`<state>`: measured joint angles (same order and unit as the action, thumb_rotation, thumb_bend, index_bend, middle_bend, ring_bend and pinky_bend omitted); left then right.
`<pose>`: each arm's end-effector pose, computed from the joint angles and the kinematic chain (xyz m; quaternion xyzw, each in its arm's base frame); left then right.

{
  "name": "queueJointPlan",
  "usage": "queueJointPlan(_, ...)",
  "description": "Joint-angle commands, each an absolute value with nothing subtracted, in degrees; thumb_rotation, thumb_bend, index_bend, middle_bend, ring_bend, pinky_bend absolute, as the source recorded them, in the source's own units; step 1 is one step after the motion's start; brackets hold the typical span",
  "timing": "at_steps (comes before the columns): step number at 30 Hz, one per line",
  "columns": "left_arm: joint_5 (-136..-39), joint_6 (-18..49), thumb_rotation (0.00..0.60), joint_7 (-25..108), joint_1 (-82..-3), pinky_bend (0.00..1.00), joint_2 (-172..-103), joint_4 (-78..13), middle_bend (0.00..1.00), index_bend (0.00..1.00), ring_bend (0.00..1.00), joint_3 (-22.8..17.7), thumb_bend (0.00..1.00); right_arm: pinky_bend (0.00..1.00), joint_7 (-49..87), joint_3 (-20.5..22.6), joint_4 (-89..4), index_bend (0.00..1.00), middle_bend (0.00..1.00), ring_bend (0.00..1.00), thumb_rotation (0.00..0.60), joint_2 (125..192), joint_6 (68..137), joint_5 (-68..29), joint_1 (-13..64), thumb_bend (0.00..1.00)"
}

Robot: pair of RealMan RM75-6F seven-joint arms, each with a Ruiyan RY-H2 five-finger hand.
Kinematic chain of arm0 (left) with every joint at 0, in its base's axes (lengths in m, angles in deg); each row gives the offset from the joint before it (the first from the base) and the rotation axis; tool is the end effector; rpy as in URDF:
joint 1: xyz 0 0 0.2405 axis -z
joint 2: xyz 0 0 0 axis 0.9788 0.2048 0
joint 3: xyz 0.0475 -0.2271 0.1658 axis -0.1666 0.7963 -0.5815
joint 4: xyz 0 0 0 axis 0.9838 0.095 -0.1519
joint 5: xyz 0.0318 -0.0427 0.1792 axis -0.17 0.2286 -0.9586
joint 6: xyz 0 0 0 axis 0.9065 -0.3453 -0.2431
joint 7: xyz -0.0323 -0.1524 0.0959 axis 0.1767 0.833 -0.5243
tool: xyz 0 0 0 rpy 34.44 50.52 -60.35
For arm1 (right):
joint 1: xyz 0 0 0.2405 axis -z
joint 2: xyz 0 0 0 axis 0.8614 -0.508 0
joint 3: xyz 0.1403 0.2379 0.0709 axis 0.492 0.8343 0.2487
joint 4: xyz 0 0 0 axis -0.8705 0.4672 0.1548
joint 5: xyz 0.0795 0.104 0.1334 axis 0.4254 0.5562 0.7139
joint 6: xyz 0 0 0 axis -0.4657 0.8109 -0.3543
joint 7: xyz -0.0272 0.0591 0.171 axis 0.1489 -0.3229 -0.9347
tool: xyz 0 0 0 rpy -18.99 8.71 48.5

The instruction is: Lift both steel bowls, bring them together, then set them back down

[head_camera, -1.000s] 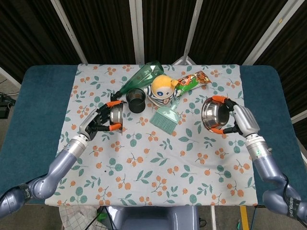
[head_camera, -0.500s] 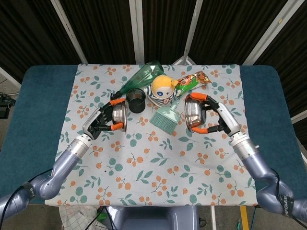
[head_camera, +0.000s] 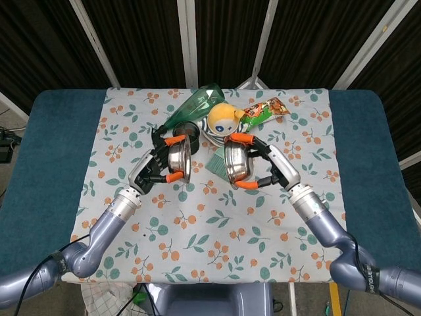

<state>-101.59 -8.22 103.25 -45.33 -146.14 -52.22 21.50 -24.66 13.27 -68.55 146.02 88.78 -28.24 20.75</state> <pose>-0.1022 0.3891 0.0158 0.2885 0.7596 0.5813 0.0438 -0.1127 -0.3988 0.1138 0.4728 -0.6449 0.5880 0.1219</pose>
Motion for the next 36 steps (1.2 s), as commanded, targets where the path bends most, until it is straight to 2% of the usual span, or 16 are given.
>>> queueJointPlan(1,-101.1,-6.7,0.6,102.2,-44.6,0.44,-146.7,-52.6,0.41,0.5,0.22,20.9,0.15,0.34,-16.3,13.3,-67.2,0.36,0.26,0.38,0.6,150.5,93.0,-24.5,19.6,0.06)
queueJointPlan(13,-99.4,-4.7,0.6,99.0,-42.5,0.44,-147.3,-52.7,0.41,0.5,0.22,18.3,0.15,0.34,-7.2,14.1,-70.3,0.36,0.26,0.38,0.6,154.8,94.5,-18.2,17.4,0.07)
queueJointPlan(23,-98.9,-3.2,0.6,98.4,-41.3,0.44,-147.6,-52.0,0.41,0.5,0.22,16.9,0.15,0.34,-5.1,14.4,-74.4,0.36,0.26,0.38,0.6,154.6,93.0,-15.3,16.9,0.06)
queueJointPlan(36,-98.2,-1.9,0.6,98.7,-40.2,0.44,-148.2,-51.7,0.41,0.5,0.22,15.7,0.15,0.34,-2.6,13.5,-75.4,0.36,0.26,0.37,0.6,155.4,92.6,-14.6,16.7,0.06)
